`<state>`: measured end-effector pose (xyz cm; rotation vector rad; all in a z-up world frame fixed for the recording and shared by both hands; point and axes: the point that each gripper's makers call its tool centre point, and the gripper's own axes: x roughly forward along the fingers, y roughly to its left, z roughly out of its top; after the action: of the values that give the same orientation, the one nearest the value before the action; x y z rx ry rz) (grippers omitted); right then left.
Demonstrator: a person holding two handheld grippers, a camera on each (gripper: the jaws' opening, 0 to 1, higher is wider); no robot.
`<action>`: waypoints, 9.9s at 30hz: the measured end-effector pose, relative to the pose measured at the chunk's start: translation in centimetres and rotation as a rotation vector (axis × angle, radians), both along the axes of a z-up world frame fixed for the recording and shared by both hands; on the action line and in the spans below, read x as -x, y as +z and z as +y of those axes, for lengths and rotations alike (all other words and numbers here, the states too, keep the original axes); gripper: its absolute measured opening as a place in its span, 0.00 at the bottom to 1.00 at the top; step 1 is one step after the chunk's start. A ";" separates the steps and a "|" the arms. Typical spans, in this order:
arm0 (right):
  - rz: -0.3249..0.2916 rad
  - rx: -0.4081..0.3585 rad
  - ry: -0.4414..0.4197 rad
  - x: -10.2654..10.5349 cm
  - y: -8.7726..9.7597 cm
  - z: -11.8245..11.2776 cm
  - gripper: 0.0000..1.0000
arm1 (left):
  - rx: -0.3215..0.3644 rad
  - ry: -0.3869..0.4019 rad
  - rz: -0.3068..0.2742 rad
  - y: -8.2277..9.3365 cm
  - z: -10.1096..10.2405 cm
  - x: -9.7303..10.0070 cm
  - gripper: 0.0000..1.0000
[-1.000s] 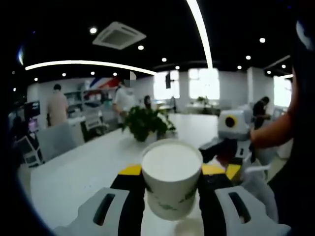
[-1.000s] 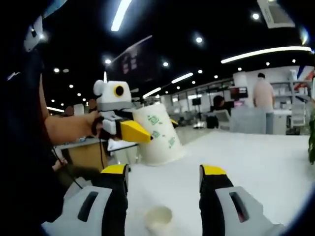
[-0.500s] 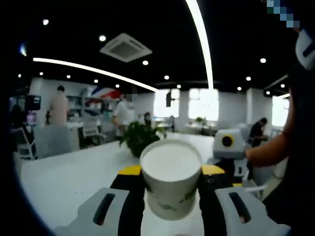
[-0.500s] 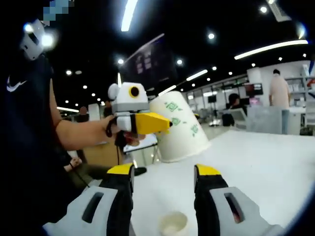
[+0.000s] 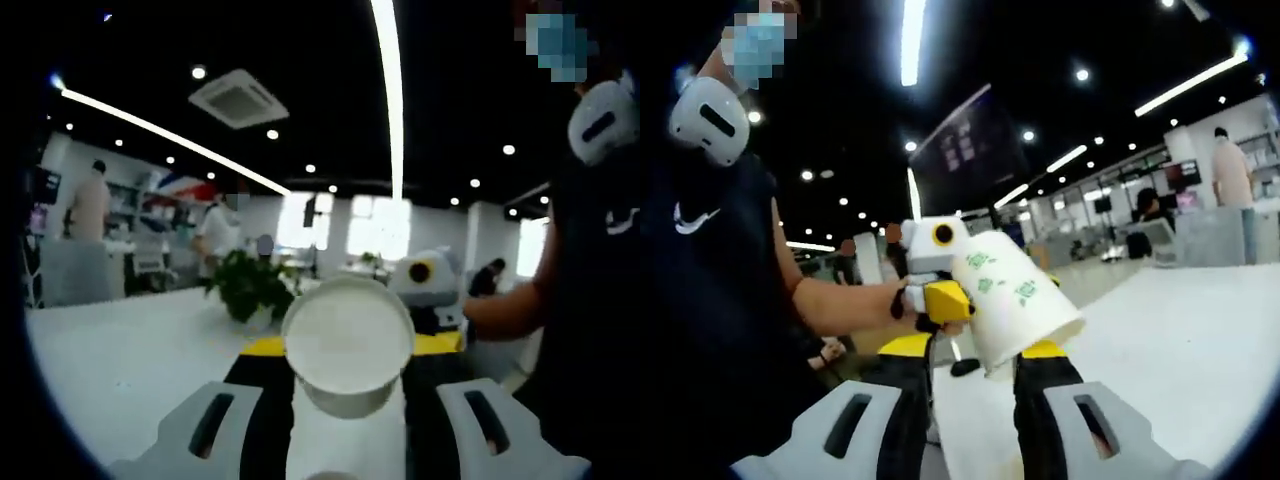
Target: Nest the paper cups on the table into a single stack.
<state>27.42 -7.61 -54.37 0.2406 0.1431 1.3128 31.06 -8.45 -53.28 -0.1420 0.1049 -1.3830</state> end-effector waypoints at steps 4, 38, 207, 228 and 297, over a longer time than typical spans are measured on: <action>-0.002 -0.004 0.011 0.1 0.3 0.1 0.23 | -0.039 -0.033 -0.002 -0.9 0.1 0.4 0.41; 0.025 -0.049 0.099 1.3 2.1 0.2 0.00 | -0.099 -0.084 0.018 -2.7 1.1 1.2 0.34; 0.257 1.429 0.250 0.3 -17.6 0.3 0.00 | -0.430 0.585 0.069 -13.3 16.7 -3.5 0.99; 0.246 1.443 0.214 0.8 -20.6 0.5 0.00 | -0.436 0.581 0.074 -13.8 16.6 -3.0 0.99; -0.031 0.505 -0.263 -3.9 -17.1 -7.0 0.90 | -0.339 0.429 0.042 -18.0 9.6 0.2 0.98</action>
<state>31.31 -14.60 -71.42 -0.1865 0.3966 0.9809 30.82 1.11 -71.30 0.0874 0.3229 -0.9182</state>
